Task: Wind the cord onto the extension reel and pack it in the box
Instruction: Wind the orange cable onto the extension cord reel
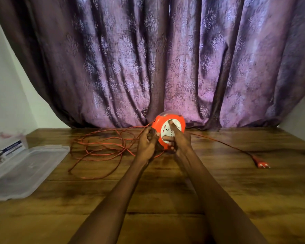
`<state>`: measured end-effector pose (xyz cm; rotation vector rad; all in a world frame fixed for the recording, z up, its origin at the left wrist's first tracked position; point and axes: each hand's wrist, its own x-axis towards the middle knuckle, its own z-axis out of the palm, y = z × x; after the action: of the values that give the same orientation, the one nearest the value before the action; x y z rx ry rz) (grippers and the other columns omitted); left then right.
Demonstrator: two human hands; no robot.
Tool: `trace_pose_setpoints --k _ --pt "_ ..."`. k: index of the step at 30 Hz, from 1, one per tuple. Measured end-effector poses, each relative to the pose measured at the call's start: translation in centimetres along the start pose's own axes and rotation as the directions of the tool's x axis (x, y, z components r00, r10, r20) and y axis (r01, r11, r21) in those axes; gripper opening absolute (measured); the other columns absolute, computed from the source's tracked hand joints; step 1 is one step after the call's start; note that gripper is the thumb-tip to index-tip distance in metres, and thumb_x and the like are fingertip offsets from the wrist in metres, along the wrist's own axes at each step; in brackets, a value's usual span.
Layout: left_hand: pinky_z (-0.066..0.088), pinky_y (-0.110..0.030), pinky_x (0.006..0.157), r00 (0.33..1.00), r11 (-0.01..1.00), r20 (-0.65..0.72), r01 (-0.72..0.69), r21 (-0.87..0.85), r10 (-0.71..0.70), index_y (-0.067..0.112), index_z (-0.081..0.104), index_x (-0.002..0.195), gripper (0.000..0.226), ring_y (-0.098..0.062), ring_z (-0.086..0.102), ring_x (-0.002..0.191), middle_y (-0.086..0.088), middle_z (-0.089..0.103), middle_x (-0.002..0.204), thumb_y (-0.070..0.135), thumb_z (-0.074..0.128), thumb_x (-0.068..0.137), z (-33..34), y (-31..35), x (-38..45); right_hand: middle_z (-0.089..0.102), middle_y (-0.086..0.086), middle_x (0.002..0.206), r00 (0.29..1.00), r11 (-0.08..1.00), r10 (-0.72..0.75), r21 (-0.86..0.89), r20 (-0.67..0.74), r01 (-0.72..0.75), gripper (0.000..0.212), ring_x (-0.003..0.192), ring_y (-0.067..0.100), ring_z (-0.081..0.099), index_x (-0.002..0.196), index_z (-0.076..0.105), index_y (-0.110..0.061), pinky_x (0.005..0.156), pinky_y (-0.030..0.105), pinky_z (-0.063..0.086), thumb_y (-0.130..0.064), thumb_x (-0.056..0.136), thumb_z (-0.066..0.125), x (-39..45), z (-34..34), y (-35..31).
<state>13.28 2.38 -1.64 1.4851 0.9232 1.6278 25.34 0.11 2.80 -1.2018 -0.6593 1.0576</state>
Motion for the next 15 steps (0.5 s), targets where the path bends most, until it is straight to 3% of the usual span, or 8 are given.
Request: trace_pose_setpoints --k 2,4,6,8,9,11,13,15 --pt "0.047 -0.017 0.064 1.0 1.0 -0.027 0.004 -0.011 -0.005 0.0 0.061 0.108 0.024 0.005 0.056 0.067 0.008 0.06 0.081 0.016 0.066 0.091 -0.4 0.2 0.3 0.069 0.008 0.053 0.997 0.994 -0.071 -0.085 0.038 0.074 0.042 0.028 0.01 0.041 0.081 0.065 -0.006 0.035 0.014 0.031 -0.047 0.086 0.071 0.3 -0.3 0.2" --pt "0.045 -0.027 0.057 0.997 0.997 -0.057 0.039 -0.067 -0.043 0.014 0.061 0.094 0.006 -0.01 0.053 0.061 0.002 0.056 0.073 0.018 0.065 0.092 -1.4 0.3 0.7 0.072 0.003 0.06 0.972 0.931 -0.219 -0.281 0.081 0.233 0.04 0.042 0.011 0.055 0.087 0.071 -0.009 0.047 0.024 0.044 -0.049 0.086 0.068 0.8 -0.6 0.4" --pt "0.043 -0.033 0.056 0.992 0.986 -0.051 0.108 -0.129 -0.116 0.02 0.056 0.088 0.01 -0.022 0.049 0.066 -0.007 0.054 0.074 0.018 0.064 0.094 -2.5 0.3 1.2 0.074 -0.002 0.083 0.851 0.636 -0.51 -0.611 0.124 0.471 0.028 0.074 0.015 0.064 0.089 0.069 -0.02 0.069 0.033 0.049 -0.047 0.085 0.065 1.5 -1.3 0.6" --pt "0.044 -0.029 0.055 0.986 0.978 -0.041 0.157 -0.136 -0.164 0.021 0.056 0.09 0.008 -0.023 0.05 0.072 -0.009 0.054 0.08 0.018 0.062 0.095 -3.4 0.4 1.7 0.063 0.0 0.104 0.579 0.233 -0.733 -0.669 0.357 0.706 0.014 0.097 0.021 0.058 0.098 0.068 -0.029 0.082 0.036 0.048 -0.031 0.088 0.058 1.7 -1.7 0.9" --pt "0.044 -0.026 0.054 0.982 0.977 -0.046 0.176 -0.123 -0.183 0.021 0.056 0.088 0.01 -0.018 0.05 0.071 -0.005 0.054 0.08 0.017 0.061 0.096 -3.8 0.5 1.8 0.059 0.001 0.111 0.454 0.071 -0.749 -0.624 0.482 0.778 0.022 0.104 0.024 0.055 0.101 0.069 -0.032 0.087 0.037 0.046 -0.025 0.086 0.055 1.9 -1.7 0.9" --pt "0.043 -0.022 0.052 0.981 0.977 -0.049 0.18 -0.117 -0.187 0.02 0.057 0.083 0.015 -0.008 0.047 0.066 0.003 0.053 0.075 0.014 0.059 0.097 -4.4 0.8 2.1 0.056 0.003 0.123 0.284 -0.154 -0.7 -0.526 0.655 0.836 0.03 0.116 0.027 0.05 0.101 0.07 -0.037 0.09 0.04 0.041 -0.026 0.08 0.051 1.9 -1.6 0.4" --pt "0.045 -0.019 0.05 0.98 0.976 -0.029 0.192 -0.106 -0.196 0.02 0.058 0.082 0.017 -0.005 0.051 0.062 0.006 0.057 0.074 0.013 0.058 0.097 -4.8 1.0 2.2 0.055 0.003 0.131 0.179 -0.34 -0.603 -0.454 0.778 0.824 0.033 0.125 0.028 0.045 0.104 0.07 -0.039 0.092 0.041 0.037 -0.03 0.075 0.056 2.1 -1.7 -0.3" --pt "0.046 -0.023 0.052 0.979 0.976 0.006 0.203 -0.081 -0.203 0.021 0.06 0.08 0.019 -0.009 0.053 0.063 0.005 0.06 0.074 0.014 0.059 0.097 -5.1 1.1 2.3 0.051 0.001 0.14 0.152 -0.485 -0.474 -0.401 0.867 0.777 0.042 0.133 0.028 0.039 0.113 0.066 -0.045 0.096 0.04 0.034 -0.034 0.073 0.066 2.7 -2.0 -0.9"
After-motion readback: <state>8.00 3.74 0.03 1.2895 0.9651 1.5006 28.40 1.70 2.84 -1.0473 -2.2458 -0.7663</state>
